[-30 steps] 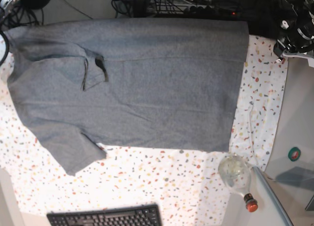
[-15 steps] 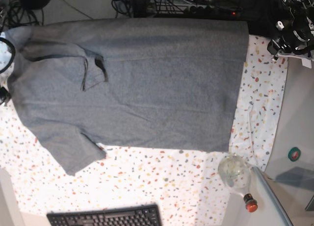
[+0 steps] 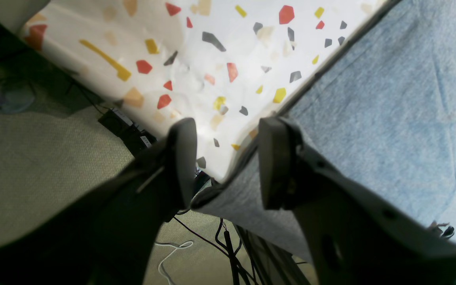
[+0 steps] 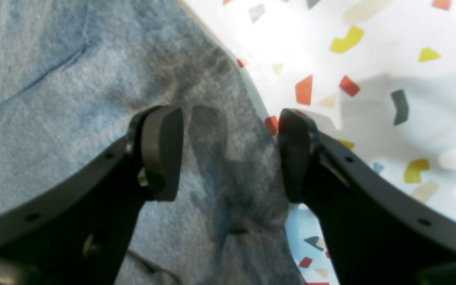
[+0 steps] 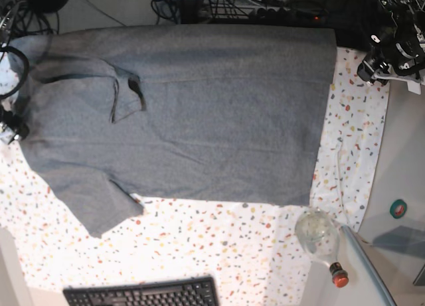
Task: Layout the t-shirt on the table in an organized manner, then fold the t-shirt properly
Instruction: 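Grasp the shirt hem with the right gripper and pull it outward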
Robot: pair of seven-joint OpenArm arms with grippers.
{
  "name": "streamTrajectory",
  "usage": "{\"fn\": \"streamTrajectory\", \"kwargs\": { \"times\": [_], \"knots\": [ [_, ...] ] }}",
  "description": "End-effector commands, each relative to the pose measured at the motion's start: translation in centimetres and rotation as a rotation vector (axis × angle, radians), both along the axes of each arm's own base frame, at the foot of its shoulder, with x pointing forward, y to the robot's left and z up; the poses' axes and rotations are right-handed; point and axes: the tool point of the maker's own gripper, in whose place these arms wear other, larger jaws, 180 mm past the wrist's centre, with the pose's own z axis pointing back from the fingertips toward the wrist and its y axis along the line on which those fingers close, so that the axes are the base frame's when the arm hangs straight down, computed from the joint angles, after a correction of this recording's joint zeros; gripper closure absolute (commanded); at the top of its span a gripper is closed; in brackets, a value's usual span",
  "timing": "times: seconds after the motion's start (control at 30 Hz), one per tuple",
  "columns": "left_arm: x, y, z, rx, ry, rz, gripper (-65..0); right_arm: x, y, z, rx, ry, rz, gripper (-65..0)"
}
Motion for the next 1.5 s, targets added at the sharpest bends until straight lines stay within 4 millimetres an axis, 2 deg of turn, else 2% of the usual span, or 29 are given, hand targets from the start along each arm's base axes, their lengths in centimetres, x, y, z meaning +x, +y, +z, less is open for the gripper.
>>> {"fn": "streamTrajectory", "kwargs": {
  "times": [0.0, 0.03, 0.07, 0.13, 0.17, 0.23, 0.33, 0.47, 0.6, 0.83, 1.07, 1.17, 1.23, 1.33, 1.4, 1.47],
  "knots": [
    [0.6, 0.7, 0.9, 0.024, -0.025, -0.004, -25.3, 0.6, -0.4, 0.7, -0.009, -0.018, 0.004, -34.1],
    [0.6, 0.7, 0.9, 0.024, -0.025, -0.004, -25.3, 0.7, -0.2, 0.7, -0.004, -0.024, 0.0, -30.0],
    [0.6, 0.7, 0.9, 0.024, -0.025, -0.004, -25.3, 0.8, -0.2, 0.7, -0.004, -0.029, -0.001, -23.3],
    [0.6, 0.7, 0.9, 0.024, -0.025, -0.004, -25.3, 0.9, -0.2, 0.8, -0.002, -0.034, 0.0, -6.3],
    [0.6, 0.7, 0.9, 0.024, -0.025, -0.004, -25.3, 1.0, -0.2, 0.9, -0.002, -0.037, 0.0, 0.0],
    [0.6, 0.7, 0.9, 0.024, -0.025, -0.004, -25.3, 1.4, -0.2, 1.2, -0.003, -0.046, 0.001, 0.0],
    [0.6, 0.7, 0.9, 0.024, -0.025, -0.004, -25.3, 2.3, -0.2, 2.7, -0.033, -0.075, 0.036, 0.0],
    [0.6, 0.7, 0.9, 0.024, -0.025, -0.004, -25.3, 1.7, 0.5, 4.7, -0.035, -0.066, 0.089, 0.0],
    [0.6, 0.7, 0.9, 0.024, -0.025, -0.004, -25.3, -0.1, 1.0, 6.5, -0.016, -0.041, 0.086, 0.0],
    [0.6, 0.7, 0.9, 0.024, -0.026, -0.004, -25.3, -4.2, 4.1, 6.3, 0.055, 0.033, 0.085, 0.0],
    [0.6, 0.7, 0.9, 0.024, -0.026, -0.004, -25.3, -5.9, 5.8, 5.2, 0.115, 0.096, 0.097, 0.0],
    [0.6, 0.7, 0.9, 0.025, -0.025, -0.005, -25.3, -5.7, 5.6, 5.5, 0.104, 0.084, 0.096, -15.9],
    [0.5, 0.8, 0.9, 0.027, -0.023, -0.005, -25.3, -5.2, 5.3, 6.1, 0.08, 0.061, 0.095, -22.7],
    [0.4, 0.9, 0.9, 0.028, -0.021, -0.002, -25.3, -3.2, 4.0, 7.6, 0.011, -0.043, 0.067, -24.2],
    [0.3, 1.0, 1.0, 0.031, -0.021, 0.0, -25.3, -0.5, 3.3, 8.3, -0.003, -0.13, 0.012, -24.3],
    [0.4, 1.0, 1.0, 0.031, -0.023, 0.001, -25.3, 1.5, 2.5, 7.7, 0.001, -0.136, -0.039, -24.9]
  ]
}}
